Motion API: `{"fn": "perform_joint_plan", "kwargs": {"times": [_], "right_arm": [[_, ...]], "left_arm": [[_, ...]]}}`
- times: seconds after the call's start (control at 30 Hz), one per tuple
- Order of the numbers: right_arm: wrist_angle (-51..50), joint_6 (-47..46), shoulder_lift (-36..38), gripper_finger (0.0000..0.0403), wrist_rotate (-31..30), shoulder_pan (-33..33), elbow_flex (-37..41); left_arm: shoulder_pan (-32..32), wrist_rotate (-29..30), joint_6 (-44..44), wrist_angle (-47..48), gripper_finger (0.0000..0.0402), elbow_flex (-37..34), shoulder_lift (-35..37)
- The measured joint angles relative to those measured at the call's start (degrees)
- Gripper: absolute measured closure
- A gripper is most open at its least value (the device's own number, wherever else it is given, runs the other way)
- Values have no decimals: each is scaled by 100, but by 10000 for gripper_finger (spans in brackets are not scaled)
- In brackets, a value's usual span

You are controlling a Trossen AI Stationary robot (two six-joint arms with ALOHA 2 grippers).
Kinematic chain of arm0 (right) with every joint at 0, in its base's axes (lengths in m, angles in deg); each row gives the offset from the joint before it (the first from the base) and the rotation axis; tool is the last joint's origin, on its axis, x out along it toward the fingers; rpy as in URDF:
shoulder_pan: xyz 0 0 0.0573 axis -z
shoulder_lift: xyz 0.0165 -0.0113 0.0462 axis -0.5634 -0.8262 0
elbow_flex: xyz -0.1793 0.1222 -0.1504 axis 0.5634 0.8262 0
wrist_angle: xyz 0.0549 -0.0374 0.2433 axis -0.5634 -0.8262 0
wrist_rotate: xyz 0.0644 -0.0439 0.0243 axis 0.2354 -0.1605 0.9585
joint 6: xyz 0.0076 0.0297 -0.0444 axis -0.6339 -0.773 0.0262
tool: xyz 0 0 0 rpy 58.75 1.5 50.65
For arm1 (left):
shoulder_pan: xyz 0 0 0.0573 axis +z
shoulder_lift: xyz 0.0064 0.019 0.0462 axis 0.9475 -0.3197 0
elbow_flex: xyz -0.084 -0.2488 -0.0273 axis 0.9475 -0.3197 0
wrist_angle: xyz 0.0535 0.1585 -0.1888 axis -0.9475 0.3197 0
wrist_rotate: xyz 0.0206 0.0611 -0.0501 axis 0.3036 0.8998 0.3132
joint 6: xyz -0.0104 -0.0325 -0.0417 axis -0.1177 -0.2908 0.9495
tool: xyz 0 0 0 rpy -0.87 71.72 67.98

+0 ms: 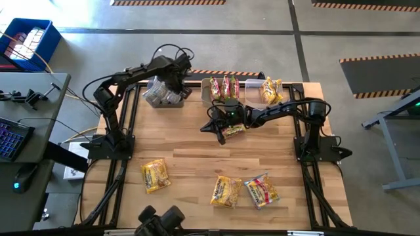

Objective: Sort Maruchan noodles
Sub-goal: Put the top blue noodle pack into the black bin

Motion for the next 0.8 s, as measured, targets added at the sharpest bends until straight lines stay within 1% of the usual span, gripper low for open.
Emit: {"fn": "perform_joint_plan", "kwargs": {"times": [0.2,0.37,0.43,0.5,0.67,0.8], "right_arm": [[-2,0,0,402,1,0,0],[-4,0,0,402,-1,0,0],[-4,0,0,402,0,0,0],[-5,0,1,402,1,0,0],[-7,0,0,402,2,0,0],[-24,0,0,402,2,0,0]], "left_arm": [[-77,331,-562,831,280,743,0],[-13,1072,-857,1655,246,1113,2],[79,1101,-886,2032,235,1091,4],[189,1094,-839,2202,224,967,4],[447,1097,-855,1997,205,522,4],[573,1098,-898,1835,200,240,1]]}}
